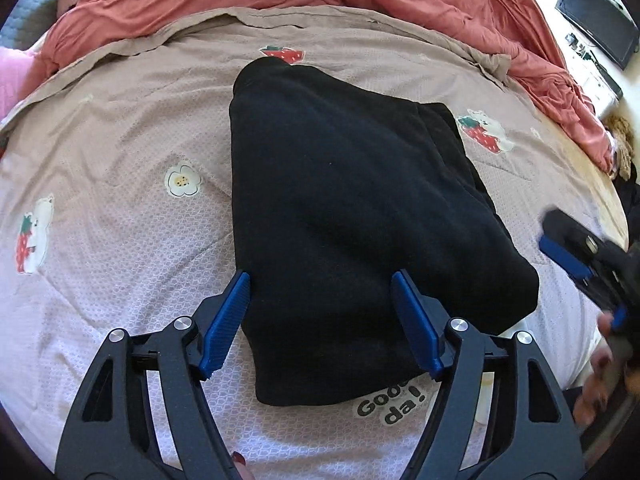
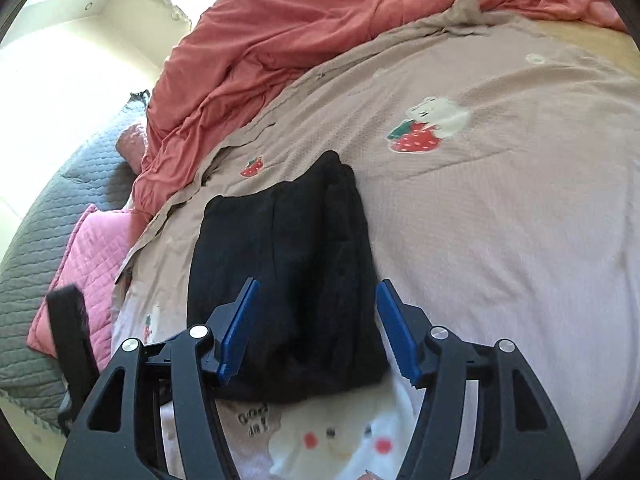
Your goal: Fold small clothes
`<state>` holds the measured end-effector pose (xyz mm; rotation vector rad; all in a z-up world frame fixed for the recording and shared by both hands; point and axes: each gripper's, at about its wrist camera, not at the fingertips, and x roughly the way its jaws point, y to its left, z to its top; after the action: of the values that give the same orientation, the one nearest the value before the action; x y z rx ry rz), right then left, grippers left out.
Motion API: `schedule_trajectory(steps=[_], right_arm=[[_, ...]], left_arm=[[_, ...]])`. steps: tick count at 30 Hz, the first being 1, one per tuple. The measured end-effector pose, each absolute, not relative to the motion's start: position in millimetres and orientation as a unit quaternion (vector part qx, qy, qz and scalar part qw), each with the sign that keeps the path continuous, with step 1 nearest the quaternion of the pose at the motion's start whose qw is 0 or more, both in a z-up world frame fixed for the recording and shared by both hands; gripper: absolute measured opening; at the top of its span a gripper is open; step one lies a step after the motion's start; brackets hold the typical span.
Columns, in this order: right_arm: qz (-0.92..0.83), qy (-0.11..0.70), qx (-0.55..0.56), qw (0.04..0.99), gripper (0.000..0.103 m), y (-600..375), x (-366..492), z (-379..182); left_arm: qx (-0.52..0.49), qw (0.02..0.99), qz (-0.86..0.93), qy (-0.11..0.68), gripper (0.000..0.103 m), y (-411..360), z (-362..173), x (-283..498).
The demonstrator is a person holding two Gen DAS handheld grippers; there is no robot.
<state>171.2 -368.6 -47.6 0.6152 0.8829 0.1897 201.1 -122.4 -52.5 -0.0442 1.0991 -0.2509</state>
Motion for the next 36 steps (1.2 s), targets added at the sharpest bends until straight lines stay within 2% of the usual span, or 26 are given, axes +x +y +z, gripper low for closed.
schedule_trajectory(steps=[13, 15, 17, 18, 23, 29, 36], right_arm=[[0.101, 0.466, 0.185, 0.859, 0.059, -337.0, 235.4, -67.7], [0.111, 0.474, 0.183, 0.854, 0.052, -334.2, 239.1, -73.0], [0.123, 0.477, 0.186, 0.850, 0.036, -332.2, 240.2, -75.6], [0.126, 0.473, 0.177, 0.854, 0.035, -328.5, 239.3, -73.6], [0.133, 0.451, 0.117, 0.875, 0.015, -310.9, 233.9, -59.1], [0.134, 0.415, 0.101, 0.894, 0.012, -311.9, 232.7, -41.4], [0.104, 0.440, 0.074, 0.889, 0.012, -313.2, 238.8, -59.5]], left_arm=[[-0.024, 0.852, -0.115, 0.511, 0.066, -124.4, -52.0, 195.6], [-0.026, 0.852, -0.116, 0.511, 0.067, -123.2, -51.8, 195.4], [-0.028, 0.852, -0.117, 0.510, 0.068, -122.9, -51.7, 196.1], [-0.030, 0.852, -0.115, 0.509, 0.068, -122.8, -51.5, 196.1], [-0.044, 0.854, -0.108, 0.507, 0.070, -119.4, -52.8, 195.0], [-0.053, 0.852, -0.112, 0.509, 0.074, -119.2, -48.4, 194.5], [-0.022, 0.854, -0.120, 0.506, 0.081, -132.6, -50.4, 192.3]])
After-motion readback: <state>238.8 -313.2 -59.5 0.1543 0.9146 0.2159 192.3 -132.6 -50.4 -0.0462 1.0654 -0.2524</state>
